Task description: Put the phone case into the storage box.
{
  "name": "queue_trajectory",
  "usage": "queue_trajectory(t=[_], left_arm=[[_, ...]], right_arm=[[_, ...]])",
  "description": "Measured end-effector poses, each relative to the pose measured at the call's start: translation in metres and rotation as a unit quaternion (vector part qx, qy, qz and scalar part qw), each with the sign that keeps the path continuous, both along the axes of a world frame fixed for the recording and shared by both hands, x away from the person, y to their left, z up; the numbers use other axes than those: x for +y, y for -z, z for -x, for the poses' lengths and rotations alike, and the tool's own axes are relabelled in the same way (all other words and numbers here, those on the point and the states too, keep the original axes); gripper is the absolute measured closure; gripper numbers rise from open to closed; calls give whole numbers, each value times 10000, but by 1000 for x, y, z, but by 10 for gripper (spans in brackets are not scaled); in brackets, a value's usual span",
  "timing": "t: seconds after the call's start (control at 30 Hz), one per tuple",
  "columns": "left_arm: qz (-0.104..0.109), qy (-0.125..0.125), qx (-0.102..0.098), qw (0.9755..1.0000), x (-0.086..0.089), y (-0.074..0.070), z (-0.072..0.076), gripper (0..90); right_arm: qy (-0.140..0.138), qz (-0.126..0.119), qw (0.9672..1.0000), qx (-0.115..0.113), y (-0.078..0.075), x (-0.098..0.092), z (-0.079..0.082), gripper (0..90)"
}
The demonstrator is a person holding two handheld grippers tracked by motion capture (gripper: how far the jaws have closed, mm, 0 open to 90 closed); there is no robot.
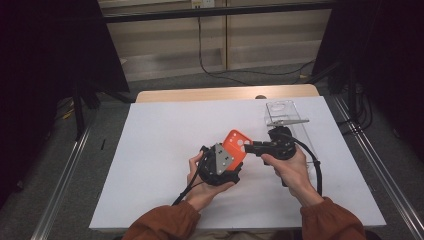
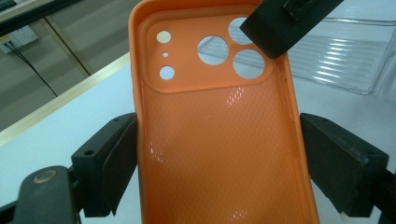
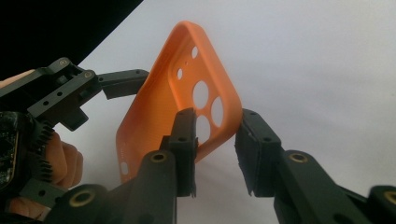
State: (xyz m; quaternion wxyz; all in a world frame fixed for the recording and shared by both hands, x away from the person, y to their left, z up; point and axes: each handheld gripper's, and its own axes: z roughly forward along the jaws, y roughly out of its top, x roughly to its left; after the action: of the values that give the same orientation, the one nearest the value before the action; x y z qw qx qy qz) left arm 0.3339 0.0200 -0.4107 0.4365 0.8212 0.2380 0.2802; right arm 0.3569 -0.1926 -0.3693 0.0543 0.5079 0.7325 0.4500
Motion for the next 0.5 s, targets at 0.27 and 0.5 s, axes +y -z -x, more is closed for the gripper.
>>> queue_trajectory(t=[0.27,0.5], left_arm=[[-97,-23,-36,9999,-1,2,0,151],[-124,-19,-49,9999,-4,4,1,151]], right_arm=[[120,-238,9991,318,2,-1,-4,718],[209,-397,9974,556,8,-5,-7,732]])
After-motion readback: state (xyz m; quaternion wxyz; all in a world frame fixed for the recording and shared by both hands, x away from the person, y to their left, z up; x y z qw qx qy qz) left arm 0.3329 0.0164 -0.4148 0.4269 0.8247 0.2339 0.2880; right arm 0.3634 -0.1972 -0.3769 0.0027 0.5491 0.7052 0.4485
